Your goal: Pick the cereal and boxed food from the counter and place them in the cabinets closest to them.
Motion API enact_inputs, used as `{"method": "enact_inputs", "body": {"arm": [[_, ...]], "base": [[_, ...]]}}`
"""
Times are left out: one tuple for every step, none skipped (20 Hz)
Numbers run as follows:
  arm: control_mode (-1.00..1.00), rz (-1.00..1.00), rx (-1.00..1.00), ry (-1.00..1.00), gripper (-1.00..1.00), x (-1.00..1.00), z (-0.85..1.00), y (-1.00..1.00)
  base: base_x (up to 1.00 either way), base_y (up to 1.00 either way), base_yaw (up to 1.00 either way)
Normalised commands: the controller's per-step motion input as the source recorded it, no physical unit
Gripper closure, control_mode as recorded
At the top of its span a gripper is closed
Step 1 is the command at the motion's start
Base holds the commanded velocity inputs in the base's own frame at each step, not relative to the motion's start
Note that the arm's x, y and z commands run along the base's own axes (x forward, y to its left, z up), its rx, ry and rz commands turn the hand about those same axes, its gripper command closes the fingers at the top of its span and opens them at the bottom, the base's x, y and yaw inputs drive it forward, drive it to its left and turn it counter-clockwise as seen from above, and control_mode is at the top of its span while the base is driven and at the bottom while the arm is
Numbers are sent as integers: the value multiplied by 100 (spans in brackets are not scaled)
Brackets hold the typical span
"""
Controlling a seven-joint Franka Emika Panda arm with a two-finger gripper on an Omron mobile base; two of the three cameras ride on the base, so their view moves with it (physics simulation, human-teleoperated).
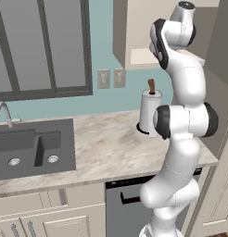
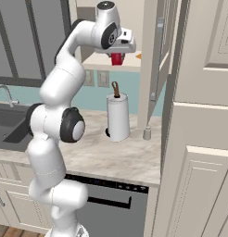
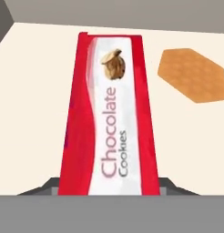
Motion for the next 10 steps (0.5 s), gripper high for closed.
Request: {"method": "enact_inputs", "body": {"arm": [[-100,-1,0,1,100,36,-13,-7],[-100,0,0,0,100,34,-9,-7],[-100,0,0,0,100,38,-6,-8],[-100,0,0,0,100,42,-2,-7],[-100,0,0,0,100,45,-1,-6],[-100,-1,0,0,100,50,0,-2],[-100,-1,0,0,100,52,0,0],[-100,-2,0,0,-100,53,0,0],[-100,-2,0,0,-100,48,0,0],[-100,0,0,0,-100,33,0,0]], "base": [[0,0,0],[0,0,0],[0,0,0],[0,0,0],[0,0,0],[0,0,0],[0,0,0],[0,0,0],[0,0,0],[0,0,0]]}}
